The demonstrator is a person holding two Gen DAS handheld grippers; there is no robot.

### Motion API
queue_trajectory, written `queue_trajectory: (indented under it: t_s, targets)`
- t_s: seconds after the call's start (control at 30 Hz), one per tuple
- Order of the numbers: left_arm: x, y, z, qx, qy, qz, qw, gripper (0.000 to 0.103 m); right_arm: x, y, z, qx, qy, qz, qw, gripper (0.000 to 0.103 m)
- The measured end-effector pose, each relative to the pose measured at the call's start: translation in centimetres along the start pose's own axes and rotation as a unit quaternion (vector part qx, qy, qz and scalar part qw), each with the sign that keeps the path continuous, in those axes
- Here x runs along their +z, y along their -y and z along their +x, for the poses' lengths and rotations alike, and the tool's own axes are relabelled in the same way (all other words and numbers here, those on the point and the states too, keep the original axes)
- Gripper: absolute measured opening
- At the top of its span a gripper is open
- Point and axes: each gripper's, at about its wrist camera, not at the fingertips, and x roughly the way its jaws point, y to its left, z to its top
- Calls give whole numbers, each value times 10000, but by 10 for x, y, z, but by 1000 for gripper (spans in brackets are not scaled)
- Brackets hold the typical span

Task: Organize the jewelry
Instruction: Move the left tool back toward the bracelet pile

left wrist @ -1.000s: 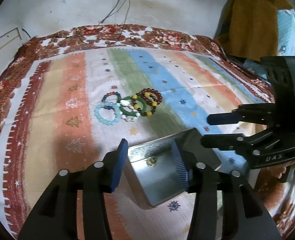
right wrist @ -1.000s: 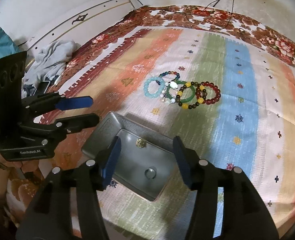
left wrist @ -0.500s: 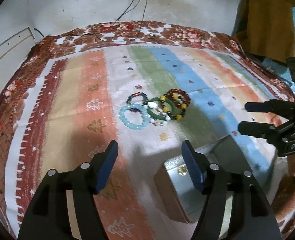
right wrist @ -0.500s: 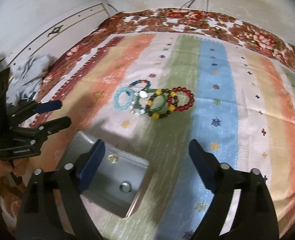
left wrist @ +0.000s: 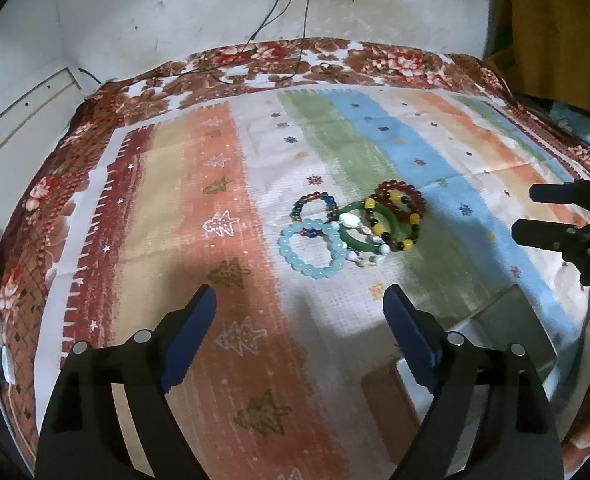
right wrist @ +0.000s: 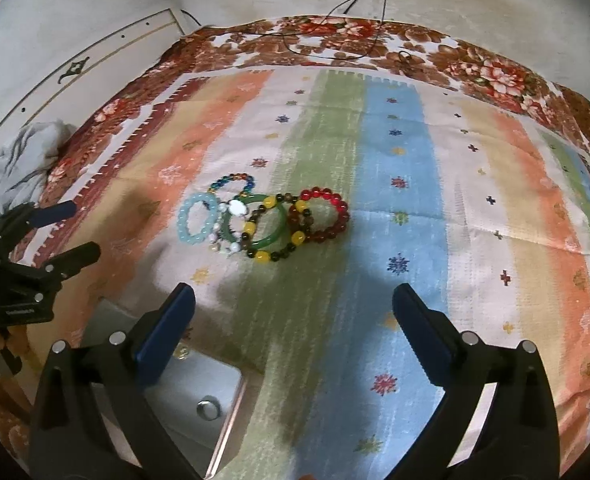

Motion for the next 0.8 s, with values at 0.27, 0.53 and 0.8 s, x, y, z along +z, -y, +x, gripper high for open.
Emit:
queue_trajectory:
  t_s: [0.27,0.53,0.8]
  targets:
    - [13,-4,23,70,-104,69,9999,88,6,8,20,-134,-136,114,9998,98]
    - [17,-9,40,106,-239,78,9996,91,16,7,40,-144,-270,44,9995,98]
    - [22,-12,60,107,-386,111,9991,91,24,9,62,-134,-420,65,9990,98]
